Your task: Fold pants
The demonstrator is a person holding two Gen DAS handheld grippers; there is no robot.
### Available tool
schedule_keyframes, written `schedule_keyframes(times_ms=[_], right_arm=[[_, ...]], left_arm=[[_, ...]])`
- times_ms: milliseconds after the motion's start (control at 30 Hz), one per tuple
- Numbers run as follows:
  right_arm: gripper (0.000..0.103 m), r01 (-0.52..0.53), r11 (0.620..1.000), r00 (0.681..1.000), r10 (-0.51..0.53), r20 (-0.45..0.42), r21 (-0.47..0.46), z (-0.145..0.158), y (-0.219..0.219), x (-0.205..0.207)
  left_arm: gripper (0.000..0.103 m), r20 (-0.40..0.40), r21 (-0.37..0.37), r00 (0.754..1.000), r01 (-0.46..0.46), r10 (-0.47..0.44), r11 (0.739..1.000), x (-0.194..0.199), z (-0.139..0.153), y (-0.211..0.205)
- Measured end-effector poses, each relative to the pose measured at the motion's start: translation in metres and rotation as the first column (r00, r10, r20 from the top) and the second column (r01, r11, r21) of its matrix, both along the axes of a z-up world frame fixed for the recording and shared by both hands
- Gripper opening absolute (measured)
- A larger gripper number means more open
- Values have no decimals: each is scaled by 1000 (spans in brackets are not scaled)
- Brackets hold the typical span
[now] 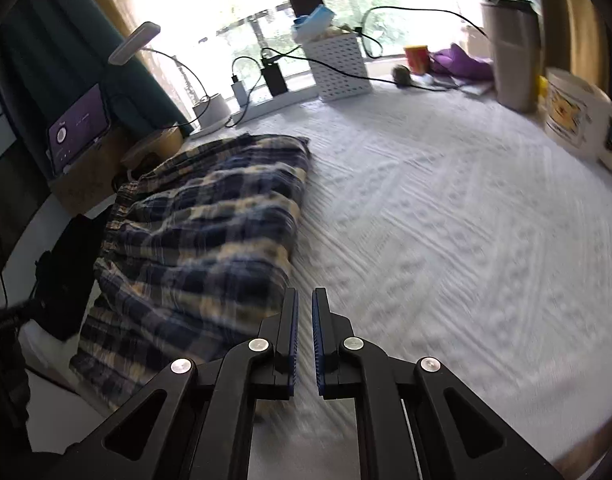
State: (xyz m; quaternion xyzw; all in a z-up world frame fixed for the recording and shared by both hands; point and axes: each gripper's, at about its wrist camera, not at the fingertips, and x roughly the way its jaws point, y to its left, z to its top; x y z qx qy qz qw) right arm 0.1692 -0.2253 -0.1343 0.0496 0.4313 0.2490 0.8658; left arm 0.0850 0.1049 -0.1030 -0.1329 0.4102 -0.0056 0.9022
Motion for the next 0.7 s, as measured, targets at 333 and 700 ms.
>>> schedule_keyframes(times_ms=[333,700], right_arm=[[8,-40,999,999,40,10,-33,4,21,27],[94,-110,988,994,111,10,-106,-10,42,35]], left_arm=[[39,-17,56,999,37,-36,998,52,-5,-13],[39,-89,55,996,27,-22,998,65,-28,-9]])
